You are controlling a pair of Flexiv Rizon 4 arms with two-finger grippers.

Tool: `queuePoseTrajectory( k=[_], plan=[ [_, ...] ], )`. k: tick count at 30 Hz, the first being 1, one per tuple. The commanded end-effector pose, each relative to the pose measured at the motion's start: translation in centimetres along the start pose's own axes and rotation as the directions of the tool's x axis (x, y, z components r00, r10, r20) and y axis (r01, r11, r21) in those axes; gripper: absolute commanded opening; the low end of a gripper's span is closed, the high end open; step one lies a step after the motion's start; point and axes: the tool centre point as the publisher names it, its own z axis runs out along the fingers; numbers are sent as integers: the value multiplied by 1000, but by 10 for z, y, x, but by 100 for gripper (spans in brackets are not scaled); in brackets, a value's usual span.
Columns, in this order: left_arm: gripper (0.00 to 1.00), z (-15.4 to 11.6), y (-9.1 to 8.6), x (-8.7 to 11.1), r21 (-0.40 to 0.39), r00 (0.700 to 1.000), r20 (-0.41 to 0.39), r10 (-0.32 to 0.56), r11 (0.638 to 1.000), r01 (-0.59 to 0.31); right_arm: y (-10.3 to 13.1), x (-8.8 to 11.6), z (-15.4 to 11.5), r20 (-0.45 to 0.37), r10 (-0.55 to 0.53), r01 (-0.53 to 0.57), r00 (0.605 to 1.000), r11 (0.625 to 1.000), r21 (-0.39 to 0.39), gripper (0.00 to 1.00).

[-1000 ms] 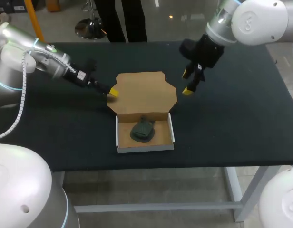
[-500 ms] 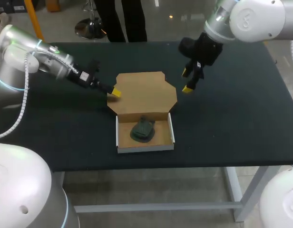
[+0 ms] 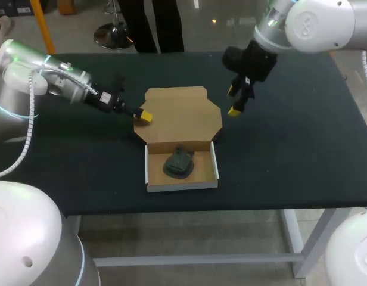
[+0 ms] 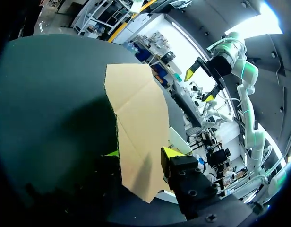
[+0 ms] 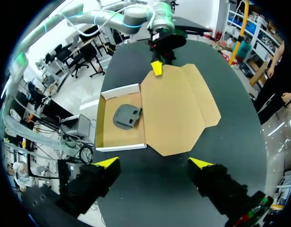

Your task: Assemble the packaging by folding the flat box into shape, placing the metal phone stand inside, and closing the box properly

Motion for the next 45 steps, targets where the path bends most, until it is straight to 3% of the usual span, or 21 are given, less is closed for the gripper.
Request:
queuePoseTrajectory(
  k=[1,11,20,31,37,42,45],
  plan=[
    [40,2,5,2,29,1000,-2,-2,1000,2,1,0,0,-6,1,-1,1000,1000,4,100],
    [24,2,5,7,78,1000,-13,5,997,-4,3,2,2,-6,-4,4,1000,1000,4,100],
    [28,6,2,11,97,1000,-27,14,995,-12,4,5,4,-14,-9,9,1000,1000,4,100],
    [25,9,-1,11,111,999,-31,17,994,-13,5,6,4,-14,-10,10,1000,1000,3,100],
    [16,7,0,11,126,999,-31,18,992,-14,6,7,4,-15,-14,15,1000,1000,6,100],
    [0,6,1,10,129,999,-36,40,991,-35,6,7,4,-16,-14,14,1000,1000,6,100],
    [0,6,3,12,127,997,-38,74,989,-69,5,7,3,-15,-14,14,1000,1000,7,100]
  ],
)
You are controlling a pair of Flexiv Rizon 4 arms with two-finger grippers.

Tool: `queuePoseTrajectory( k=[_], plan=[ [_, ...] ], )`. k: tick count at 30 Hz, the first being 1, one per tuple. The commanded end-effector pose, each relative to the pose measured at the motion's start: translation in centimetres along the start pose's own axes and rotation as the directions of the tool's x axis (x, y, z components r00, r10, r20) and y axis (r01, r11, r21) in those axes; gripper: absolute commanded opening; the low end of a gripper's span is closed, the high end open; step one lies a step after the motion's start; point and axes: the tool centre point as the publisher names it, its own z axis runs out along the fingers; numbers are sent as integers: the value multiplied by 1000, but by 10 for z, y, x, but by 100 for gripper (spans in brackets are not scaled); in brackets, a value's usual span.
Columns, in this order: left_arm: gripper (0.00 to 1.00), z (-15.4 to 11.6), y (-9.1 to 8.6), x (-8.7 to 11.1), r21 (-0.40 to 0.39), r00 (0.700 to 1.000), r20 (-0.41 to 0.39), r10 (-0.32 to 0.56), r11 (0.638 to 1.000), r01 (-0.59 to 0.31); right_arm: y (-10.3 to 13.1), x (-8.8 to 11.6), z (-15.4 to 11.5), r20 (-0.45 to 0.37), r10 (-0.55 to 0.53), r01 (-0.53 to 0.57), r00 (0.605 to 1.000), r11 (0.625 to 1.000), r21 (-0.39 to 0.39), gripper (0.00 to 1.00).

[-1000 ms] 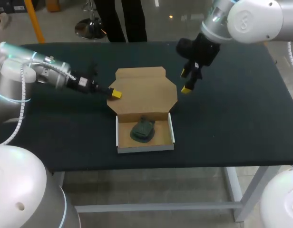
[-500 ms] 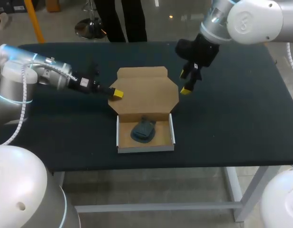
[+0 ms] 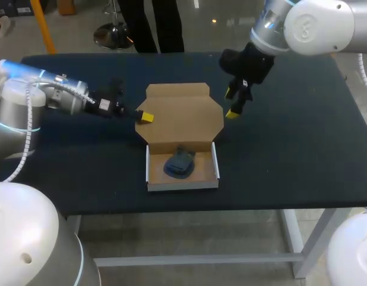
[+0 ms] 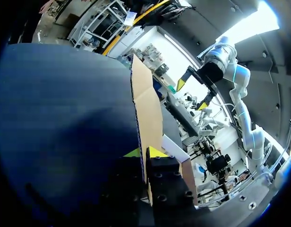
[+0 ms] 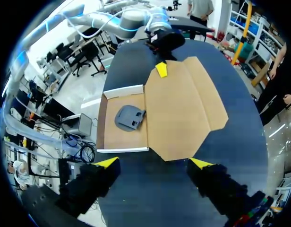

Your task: Assemble the packaging by folding the flat box into shape, placing the metal phone stand inside, and closing the box properly

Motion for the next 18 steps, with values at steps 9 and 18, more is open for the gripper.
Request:
queuePoseTrajectory(
  k=[9,18],
  plan=[
    [0,-5,7,5,8,991,-29,133,991,-132,1,0,-4,1,-5,5,1000,1000,4,100],
    [0,-6,8,8,7,975,-62,211,977,-211,1,2,-4,0,-1,1,1000,1000,6,100]
  ],
)
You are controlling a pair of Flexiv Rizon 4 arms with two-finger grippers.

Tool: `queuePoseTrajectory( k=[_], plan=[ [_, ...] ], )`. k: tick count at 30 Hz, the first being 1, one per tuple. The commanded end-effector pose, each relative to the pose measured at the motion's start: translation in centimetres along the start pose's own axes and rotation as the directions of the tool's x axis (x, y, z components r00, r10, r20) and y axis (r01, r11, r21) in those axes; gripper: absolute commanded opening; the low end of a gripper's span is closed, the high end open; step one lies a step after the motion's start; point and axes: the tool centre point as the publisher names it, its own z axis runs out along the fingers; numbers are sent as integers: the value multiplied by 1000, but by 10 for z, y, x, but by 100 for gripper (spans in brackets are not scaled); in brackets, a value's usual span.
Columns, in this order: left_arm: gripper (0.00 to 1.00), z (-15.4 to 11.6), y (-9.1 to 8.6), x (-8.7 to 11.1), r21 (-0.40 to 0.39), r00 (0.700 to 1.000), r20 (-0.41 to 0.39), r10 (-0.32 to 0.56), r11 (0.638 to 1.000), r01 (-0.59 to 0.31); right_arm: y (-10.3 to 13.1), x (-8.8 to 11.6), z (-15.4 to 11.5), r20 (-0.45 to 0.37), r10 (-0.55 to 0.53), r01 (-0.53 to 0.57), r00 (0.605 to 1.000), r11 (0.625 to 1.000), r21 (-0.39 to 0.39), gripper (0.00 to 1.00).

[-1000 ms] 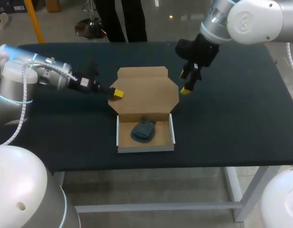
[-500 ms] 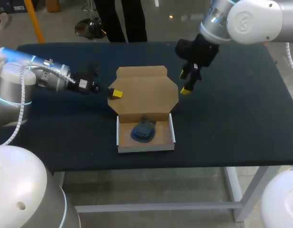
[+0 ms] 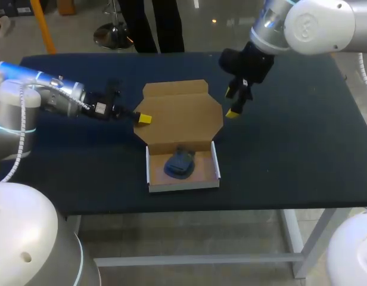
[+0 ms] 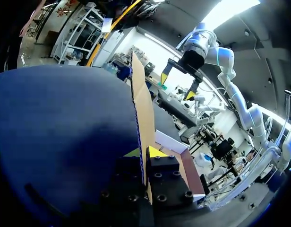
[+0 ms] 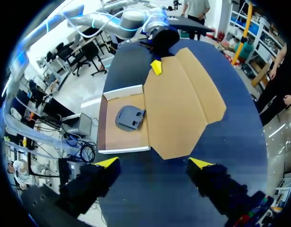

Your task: Assemble the packaging by folding the flat box into shape, placing the metal phone stand inside, and closing the box properly

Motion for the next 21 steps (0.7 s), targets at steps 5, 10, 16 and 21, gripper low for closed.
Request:
queuePoseTrajectory(
  k=[5,10,16,21],
  plan=[
    [0,0,3,-3,-10,999,-39,37,999,-38,0,2,-2,-1,0,0,1000,1000,3,100],
    [0,2,0,0,-19,995,-67,68,997,-70,0,3,-2,1,0,0,1000,1000,4,100],
    [0,4,-2,4,-30,986,-107,128,991,-132,0,6,-2,1,2,-2,1000,1000,4,100],
    [0,4,-2,4,-30,986,-107,128,991,-132,0,7,-4,5,2,-2,1000,1000,6,100]
  ],
)
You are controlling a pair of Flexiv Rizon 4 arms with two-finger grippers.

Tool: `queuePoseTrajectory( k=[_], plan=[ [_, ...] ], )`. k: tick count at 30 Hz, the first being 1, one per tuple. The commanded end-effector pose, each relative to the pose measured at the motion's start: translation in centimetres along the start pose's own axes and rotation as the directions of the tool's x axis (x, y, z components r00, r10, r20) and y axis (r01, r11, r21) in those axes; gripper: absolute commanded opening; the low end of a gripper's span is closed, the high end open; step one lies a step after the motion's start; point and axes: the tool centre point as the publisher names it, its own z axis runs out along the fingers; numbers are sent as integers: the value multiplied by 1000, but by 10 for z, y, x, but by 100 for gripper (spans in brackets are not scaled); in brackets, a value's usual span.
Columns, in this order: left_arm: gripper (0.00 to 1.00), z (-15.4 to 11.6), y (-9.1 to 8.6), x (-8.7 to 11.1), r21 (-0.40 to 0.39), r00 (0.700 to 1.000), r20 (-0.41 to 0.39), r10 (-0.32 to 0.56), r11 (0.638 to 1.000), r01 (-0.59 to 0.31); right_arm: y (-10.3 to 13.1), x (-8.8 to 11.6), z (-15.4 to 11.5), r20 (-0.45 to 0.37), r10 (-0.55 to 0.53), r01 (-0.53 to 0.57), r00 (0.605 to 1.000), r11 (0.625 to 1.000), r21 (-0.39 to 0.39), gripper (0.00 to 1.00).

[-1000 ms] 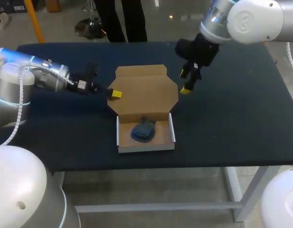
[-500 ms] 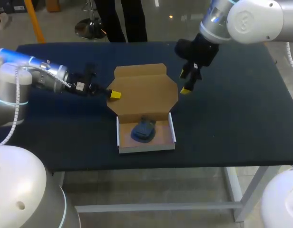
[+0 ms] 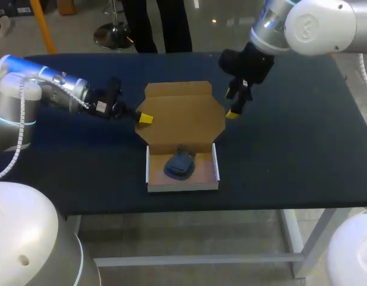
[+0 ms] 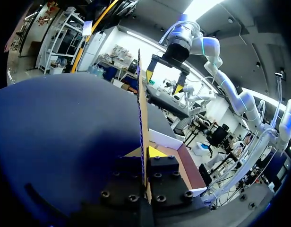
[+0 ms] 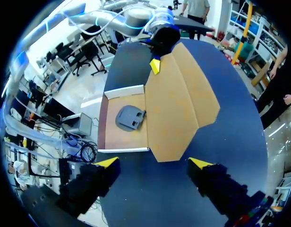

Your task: Assemble the packaging by folding the flat box into shape, placing the metal phone stand inside, and closing the box properly

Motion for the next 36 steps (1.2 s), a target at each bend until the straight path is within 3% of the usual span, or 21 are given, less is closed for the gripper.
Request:
queuePoseTrajectory(
  k=[1,14,26,36],
  plan=[
    [0,0,3,-5,-2,1000,-16,0,1000,0,0,4,-4,5,-3,3,1000,1000,1,100],
    [0,0,3,-5,-2,1000,-16,0,1000,0,11,12,-18,11,-39,39,999,999,11,100],
    [0,0,3,-5,-2,1000,-16,0,1000,0,22,8,-36,33,-37,35,999,997,74,100],
    [0,-1,5,7,-3,991,84,107,994,-107,31,6,-40,27,-47,44,999,994,100,100]
  ],
)
